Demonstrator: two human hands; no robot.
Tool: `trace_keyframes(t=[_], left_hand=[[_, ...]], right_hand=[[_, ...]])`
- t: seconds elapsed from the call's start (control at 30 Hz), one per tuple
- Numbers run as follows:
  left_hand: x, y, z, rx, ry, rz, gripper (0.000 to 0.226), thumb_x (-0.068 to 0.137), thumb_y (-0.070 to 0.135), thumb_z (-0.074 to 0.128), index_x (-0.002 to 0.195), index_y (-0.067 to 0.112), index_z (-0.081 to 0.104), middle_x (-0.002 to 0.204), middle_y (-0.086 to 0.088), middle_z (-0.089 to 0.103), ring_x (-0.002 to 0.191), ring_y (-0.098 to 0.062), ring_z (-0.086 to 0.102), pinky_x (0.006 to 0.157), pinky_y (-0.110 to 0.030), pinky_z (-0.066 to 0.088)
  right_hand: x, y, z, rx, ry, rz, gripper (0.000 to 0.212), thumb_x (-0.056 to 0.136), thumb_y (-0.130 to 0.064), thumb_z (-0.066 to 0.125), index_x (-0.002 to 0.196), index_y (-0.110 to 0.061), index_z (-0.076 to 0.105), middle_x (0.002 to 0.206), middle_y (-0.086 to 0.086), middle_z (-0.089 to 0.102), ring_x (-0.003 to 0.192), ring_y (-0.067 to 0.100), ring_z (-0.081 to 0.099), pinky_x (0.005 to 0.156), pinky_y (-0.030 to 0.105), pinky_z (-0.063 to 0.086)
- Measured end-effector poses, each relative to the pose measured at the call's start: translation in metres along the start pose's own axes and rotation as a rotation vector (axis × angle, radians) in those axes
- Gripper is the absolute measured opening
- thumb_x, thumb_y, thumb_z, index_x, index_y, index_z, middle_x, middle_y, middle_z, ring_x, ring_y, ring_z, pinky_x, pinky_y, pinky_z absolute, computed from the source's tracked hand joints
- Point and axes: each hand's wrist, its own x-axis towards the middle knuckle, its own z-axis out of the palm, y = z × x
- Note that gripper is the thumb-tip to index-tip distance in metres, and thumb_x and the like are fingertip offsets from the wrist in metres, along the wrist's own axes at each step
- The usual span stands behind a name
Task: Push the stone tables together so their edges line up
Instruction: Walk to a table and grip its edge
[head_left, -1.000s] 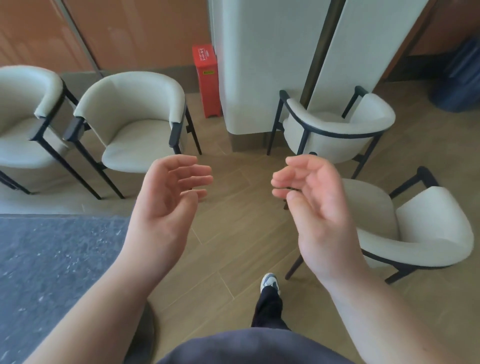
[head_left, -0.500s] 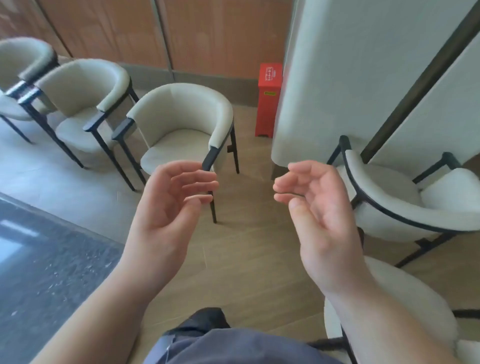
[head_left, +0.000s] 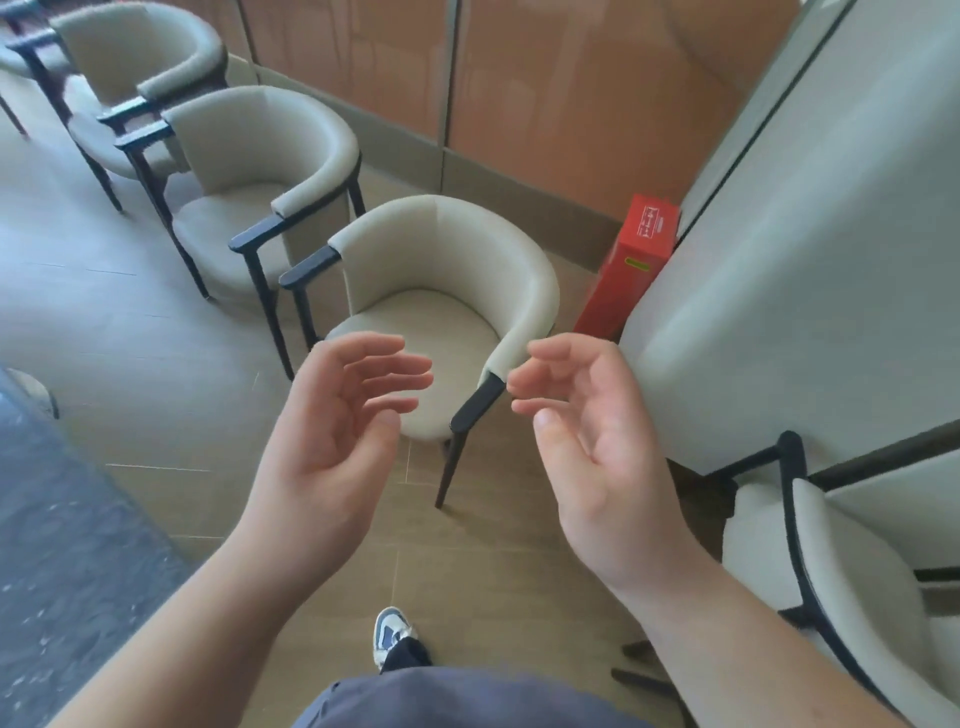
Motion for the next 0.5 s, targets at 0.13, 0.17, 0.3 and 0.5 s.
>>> trace_keyframes(t=[0.13,0.17,0.3,0.5], left_hand=[[0.060,-0.009,-0.016,0.041,0.028,0.029,0.043,0.090,-0.010,0.040,0.129,0.006,0.048,0.120,-0.015,0.065,0.117,-0.032,0.064,0.098,-0.044,0.052],[0.071,-0.012,-0.021,0.052,0.039,0.025,0.043,0.090,-0.010,0.041,0.129,0.006,0.047,0.121,-0.016,0.064,0.117,-0.032,0.064,0.098,-0.045,0.051],[0.103,-0.023,-0.032,0.058,0.110,-0.040,0.042,0.089,-0.008,0.043,0.128,0.006,0.048,0.120,-0.015,0.066,0.117,-0.033,0.064,0.098,-0.045,0.052],[0.150,-0.040,-0.026,0.196,0.248,-0.070,0.044,0.088,-0.008,0.043,0.127,0.013,0.048,0.120,-0.013,0.065,0.117,-0.030,0.064,0.099,-0.043,0.053]], right_hand=[[0.066,0.017,0.015,0.014,-0.034,-0.020,0.040,0.090,0.008,0.043,0.123,-0.014,0.053,0.110,0.005,0.061,0.112,0.028,0.060,0.096,0.045,0.053],[0.079,0.022,0.019,0.019,-0.042,-0.021,0.041,0.090,0.008,0.044,0.124,-0.014,0.053,0.110,0.003,0.061,0.113,0.028,0.060,0.096,0.044,0.053],[0.126,0.045,0.034,0.059,-0.131,-0.012,0.041,0.090,0.004,0.046,0.125,-0.017,0.052,0.112,0.002,0.060,0.115,0.027,0.059,0.097,0.043,0.052],[0.199,0.081,0.046,0.152,-0.277,-0.008,0.039,0.090,0.000,0.046,0.126,-0.016,0.052,0.113,-0.001,0.060,0.117,0.026,0.059,0.098,0.043,0.051]])
